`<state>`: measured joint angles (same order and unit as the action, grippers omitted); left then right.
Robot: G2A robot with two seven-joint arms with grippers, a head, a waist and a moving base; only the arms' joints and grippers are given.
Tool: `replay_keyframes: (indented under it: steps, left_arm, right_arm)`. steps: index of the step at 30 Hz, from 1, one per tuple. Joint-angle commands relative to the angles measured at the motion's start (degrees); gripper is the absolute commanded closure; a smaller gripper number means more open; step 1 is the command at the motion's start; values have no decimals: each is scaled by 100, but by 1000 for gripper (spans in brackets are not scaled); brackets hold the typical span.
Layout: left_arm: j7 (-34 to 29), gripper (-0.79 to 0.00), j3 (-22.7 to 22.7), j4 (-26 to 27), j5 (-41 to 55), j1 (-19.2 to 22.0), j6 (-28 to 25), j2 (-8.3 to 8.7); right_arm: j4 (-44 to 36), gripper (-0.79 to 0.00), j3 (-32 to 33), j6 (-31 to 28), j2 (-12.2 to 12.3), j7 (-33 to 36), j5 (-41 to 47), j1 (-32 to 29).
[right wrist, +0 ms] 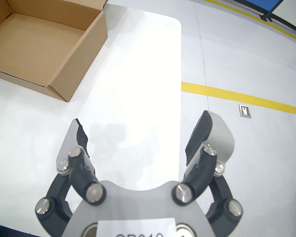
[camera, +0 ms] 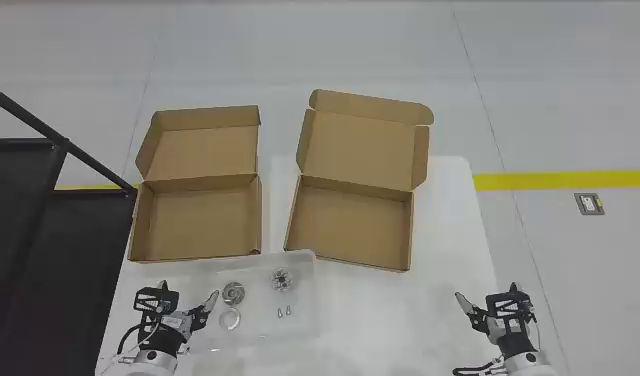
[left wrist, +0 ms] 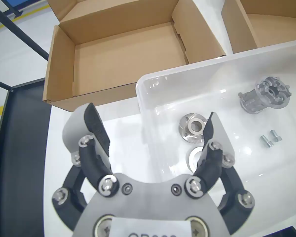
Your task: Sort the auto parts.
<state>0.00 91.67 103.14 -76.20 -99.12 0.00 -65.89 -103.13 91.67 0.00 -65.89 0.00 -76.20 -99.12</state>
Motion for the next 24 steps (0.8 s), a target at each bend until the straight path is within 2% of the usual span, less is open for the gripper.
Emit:
replay_keyframes:
  steps: [1, 10, 13, 16, 17, 24]
  left_arm:
    - [60, -785, 23, 41, 41, 0, -51, -1]
    - [644, -785, 638, 201, 821, -345, -1084, 34]
    - [787, -785, 818, 184, 940, -417, -1360, 48]
    - [844, -785, 917, 140, 1015, -461, -1792, 67]
    - [830, -785, 944, 135, 1029, -472, -1929, 75]
    - [828, -785, 955, 135, 1020, -478, -1977, 78]
  right_arm:
    - [-9, -785, -3, -6, -1, -6, -1, 6]
    - [-756, -785, -405, -46, -15, 358, -948, 96]
    - [-944, -785, -623, -200, -19, 599, -1303, 199]
    - [-1070, -785, -939, -741, -33, 887, -1117, 371]
    - [-1070, -785, -939, -741, -33, 887, -1117, 371]
    - [-1070, -785, -939, -741, -33, 887, -1117, 371]
